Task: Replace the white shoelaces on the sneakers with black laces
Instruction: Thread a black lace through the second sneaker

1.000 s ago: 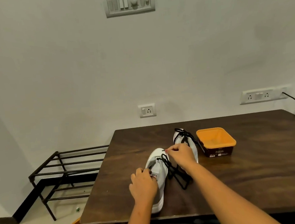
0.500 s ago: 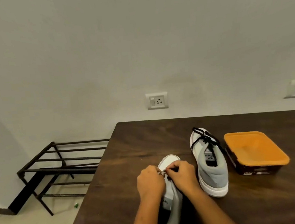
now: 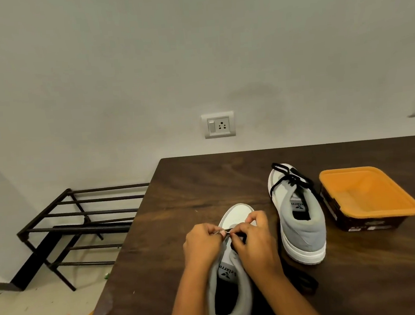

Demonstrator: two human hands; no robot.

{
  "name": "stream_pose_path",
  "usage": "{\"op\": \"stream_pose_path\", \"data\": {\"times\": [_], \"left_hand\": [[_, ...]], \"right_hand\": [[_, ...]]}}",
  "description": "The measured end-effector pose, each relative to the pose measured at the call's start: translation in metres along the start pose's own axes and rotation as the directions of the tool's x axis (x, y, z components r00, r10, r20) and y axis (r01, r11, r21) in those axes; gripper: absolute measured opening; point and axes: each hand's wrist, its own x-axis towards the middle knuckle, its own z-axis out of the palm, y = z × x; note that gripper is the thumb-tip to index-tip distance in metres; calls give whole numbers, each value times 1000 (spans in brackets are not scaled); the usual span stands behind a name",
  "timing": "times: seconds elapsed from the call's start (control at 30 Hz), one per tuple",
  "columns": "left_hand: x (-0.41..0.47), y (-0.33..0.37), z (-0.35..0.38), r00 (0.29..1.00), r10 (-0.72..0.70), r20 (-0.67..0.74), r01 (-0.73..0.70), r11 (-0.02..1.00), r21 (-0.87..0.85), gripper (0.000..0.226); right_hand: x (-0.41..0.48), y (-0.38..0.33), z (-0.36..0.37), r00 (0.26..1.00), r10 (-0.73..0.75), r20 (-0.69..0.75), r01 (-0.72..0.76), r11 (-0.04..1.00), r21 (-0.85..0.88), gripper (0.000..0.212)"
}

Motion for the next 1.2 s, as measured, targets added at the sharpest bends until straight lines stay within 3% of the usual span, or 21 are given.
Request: {"op": "stream_pose_path", "data": {"times": [0.17, 0.37, 0.6, 0.77, 0.9, 1.03, 1.2], "left_hand": [[-2, 1, 1, 1000, -7, -31, 7, 1000, -4, 10], [-3, 0, 2, 999, -2, -41, 2, 1000, -11, 10], [-7, 0, 2, 997, 23, -71, -24, 1000, -9, 12], [-9, 2, 3, 996, 41, -82, -40, 999, 14, 14], [-11, 3, 3, 996, 51, -79, -50, 999, 17, 18], [-10, 3, 0, 997, 22, -80, -23, 1000, -17, 45], [-16, 6, 0, 997, -1, -82, -4, 998, -67, 44]], "right_hand": [[-3, -9, -5, 998, -1, 56, 12, 979, -202, 19], [-1, -11, -1, 998, 22, 62, -2, 952, -306, 22], [-4, -3, 6, 995, 81, -49, -88, 986, -144, 16], [-1, -2, 8, 993, 117, -26, -119, 990, -75, 13], [-1, -4, 10, 987, 153, -44, -156, 985, -73, 13], [-1, -4, 12, 987, 155, -41, -158, 985, -63, 10], [3, -7, 13, 994, 80, -78, -96, 972, -214, 8]]}}
